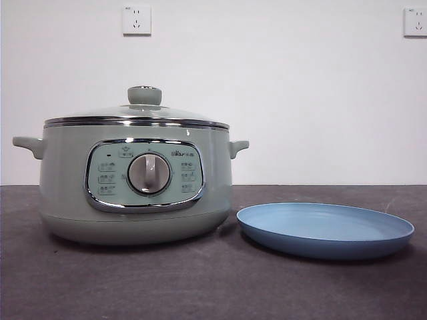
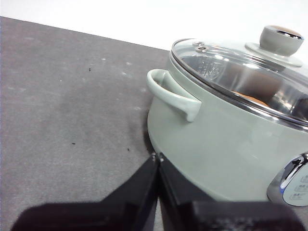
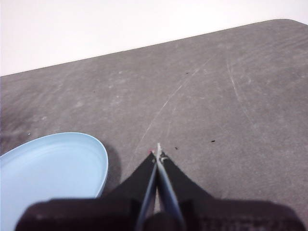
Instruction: Take the potato out from the steamer,put the potato on the plate,close the lid
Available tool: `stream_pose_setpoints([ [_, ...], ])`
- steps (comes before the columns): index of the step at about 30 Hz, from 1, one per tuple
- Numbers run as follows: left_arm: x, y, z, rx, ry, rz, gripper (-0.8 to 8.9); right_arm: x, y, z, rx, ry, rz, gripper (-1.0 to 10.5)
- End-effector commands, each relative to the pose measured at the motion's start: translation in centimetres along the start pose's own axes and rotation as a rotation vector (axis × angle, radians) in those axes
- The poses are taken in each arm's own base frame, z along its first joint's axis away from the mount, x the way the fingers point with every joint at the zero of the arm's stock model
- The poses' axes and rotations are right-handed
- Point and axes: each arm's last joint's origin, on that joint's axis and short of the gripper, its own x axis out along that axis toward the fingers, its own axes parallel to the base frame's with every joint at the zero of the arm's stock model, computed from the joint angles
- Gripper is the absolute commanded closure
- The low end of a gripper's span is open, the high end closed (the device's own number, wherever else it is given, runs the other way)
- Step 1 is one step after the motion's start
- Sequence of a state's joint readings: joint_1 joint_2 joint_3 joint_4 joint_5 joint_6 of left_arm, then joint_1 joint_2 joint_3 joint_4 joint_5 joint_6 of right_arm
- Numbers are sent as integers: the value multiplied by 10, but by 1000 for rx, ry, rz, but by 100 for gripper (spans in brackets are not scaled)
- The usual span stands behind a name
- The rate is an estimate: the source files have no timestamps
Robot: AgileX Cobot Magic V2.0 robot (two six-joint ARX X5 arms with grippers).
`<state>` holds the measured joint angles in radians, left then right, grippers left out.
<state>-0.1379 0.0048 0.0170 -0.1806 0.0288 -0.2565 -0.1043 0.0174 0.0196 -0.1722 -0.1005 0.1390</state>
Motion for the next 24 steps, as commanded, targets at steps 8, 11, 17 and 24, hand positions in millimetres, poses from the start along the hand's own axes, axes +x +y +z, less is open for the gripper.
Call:
stream_pose_setpoints([
  [8, 1, 1, -4, -3, 3, 7, 817, 1, -1, -3, 93, 5, 2, 947],
  [11, 1, 0, 0, -3, -33, -3, 817, 1, 0, -2, 178, -12, 5, 947],
  [17, 1, -1, 4, -5, -70, -19, 817, 1, 0, -1, 270, -19, 10, 947],
  [24, -1, -4, 12, -95, -132, -85, 819, -2, 2, 11, 347, -50, 33, 954],
])
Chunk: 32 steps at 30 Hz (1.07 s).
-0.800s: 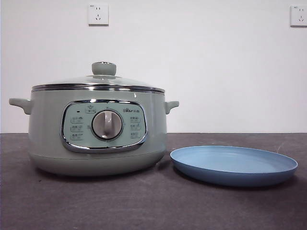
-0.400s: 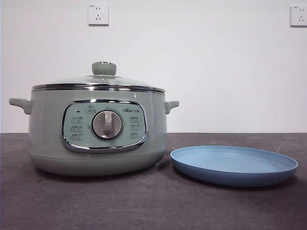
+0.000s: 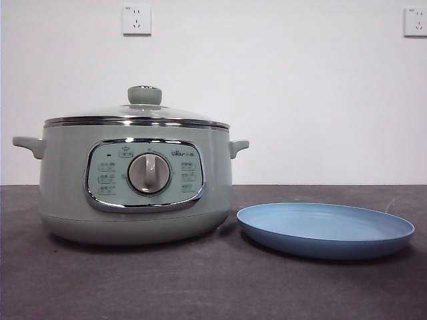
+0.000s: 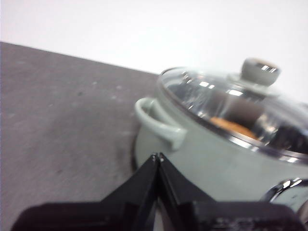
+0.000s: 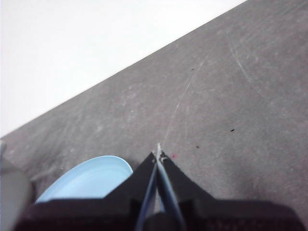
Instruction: Take the potato out from the steamer,put the potato on the plate,close the lid
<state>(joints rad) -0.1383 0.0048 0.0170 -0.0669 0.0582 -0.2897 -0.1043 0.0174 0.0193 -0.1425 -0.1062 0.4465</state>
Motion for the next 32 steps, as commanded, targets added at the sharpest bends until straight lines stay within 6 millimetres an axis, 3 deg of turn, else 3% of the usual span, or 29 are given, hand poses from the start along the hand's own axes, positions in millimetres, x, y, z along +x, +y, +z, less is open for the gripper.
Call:
stream_pose_setpoints([
  [1, -1, -2, 6, -104, -53, -45, 819, -4, 7, 13, 41, -31, 46, 957],
  [9, -15, -19, 58, -154, -112, -69, 819, -19, 37, 69, 2, -107, 113, 957],
  [15, -19, -37, 118, 4, -165, -80, 819, -18, 72, 132, -126, -79, 261, 957],
  [20, -12, -56, 174, 129, -158, -147, 819, -3, 103, 187, -234, -8, 479, 957],
  [25, 5, -72, 220, 159, -59, -257, 819, 21, 126, 230, -269, 97, 649, 956],
  [32, 46, -83, 250, 170, 231, -357, 817, 57, 143, 253, -312, 275, 721, 939],
])
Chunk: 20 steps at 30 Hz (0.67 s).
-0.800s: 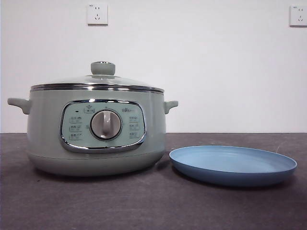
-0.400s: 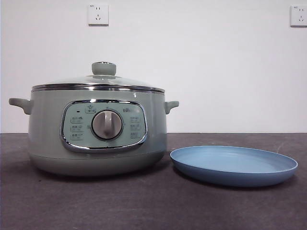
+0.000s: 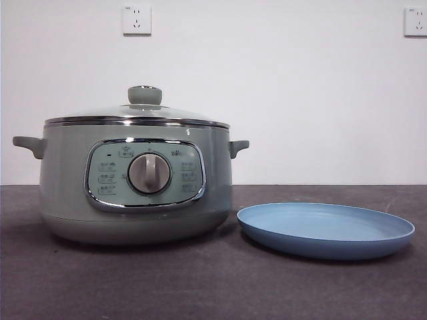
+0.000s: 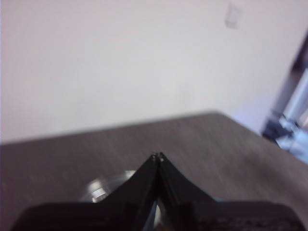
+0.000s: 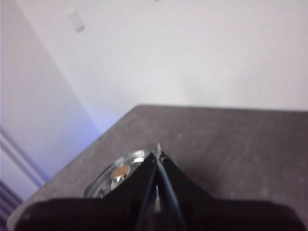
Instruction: Take the potato out from the steamer,put the potato on the plate,close the lid
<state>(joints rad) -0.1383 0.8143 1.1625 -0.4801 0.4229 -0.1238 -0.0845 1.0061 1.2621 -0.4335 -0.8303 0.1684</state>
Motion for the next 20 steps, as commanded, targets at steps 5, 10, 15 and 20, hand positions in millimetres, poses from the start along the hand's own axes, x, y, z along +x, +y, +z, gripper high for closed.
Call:
stream_pose_setpoints([
  [5, 41, 18, 5, -41, 189, -7, 608, 22, -6, 3, -37, 109, 49, 651],
  [10, 60, 26, -2, -96, 242, 4, 306, 27, -6, -1, -21, 139, 33, 362],
  [15, 86, 26, -8, -89, 267, -44, 307, 30, -2, -2, -33, 144, 12, 344],
  [20, 119, 16, -19, -54, 291, -42, 310, 33, 1, -3, -36, 151, 26, 348],
])
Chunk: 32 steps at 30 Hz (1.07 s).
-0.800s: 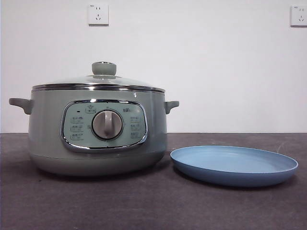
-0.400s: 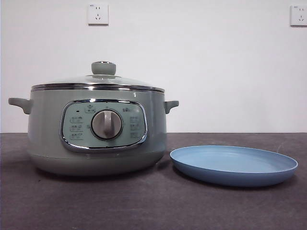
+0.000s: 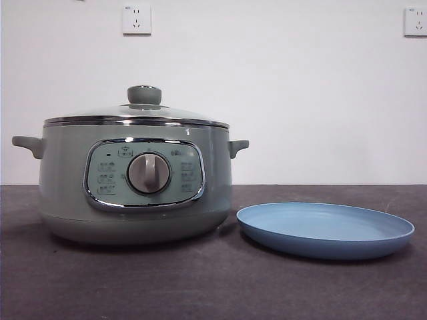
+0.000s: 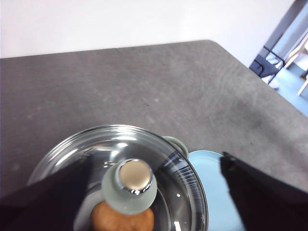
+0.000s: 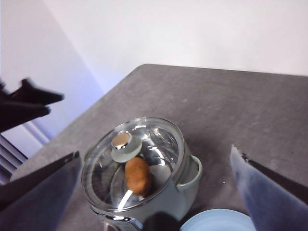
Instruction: Take the potato out from the steamer,put the potato on the plate,close the lid
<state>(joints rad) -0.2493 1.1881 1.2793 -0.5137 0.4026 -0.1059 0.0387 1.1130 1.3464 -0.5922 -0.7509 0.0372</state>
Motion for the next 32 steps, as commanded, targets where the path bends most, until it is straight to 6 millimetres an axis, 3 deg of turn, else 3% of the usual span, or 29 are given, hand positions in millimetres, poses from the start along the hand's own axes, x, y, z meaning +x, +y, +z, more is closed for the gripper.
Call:
stream_pose_setpoints([
  [1, 22, -6, -1, 26, 13, 25, 310, 1, 1, 1, -11, -2, 4, 348],
  [10, 87, -16, -26, 117, 162, 122, 311, 2, 1, -2, -1, 18, -39, 348],
  [19, 123, -5, -47, 129, 275, 194, 327, 2, 1, -3, 11, 31, -40, 348],
  [28, 130, -2, -53, 151, 317, 200, 833, 2, 1, -4, 19, 41, -40, 349],
  [32, 130, -1, -53, 159, 314, 230, 822, 2, 1, -6, 32, 56, -38, 349],
])
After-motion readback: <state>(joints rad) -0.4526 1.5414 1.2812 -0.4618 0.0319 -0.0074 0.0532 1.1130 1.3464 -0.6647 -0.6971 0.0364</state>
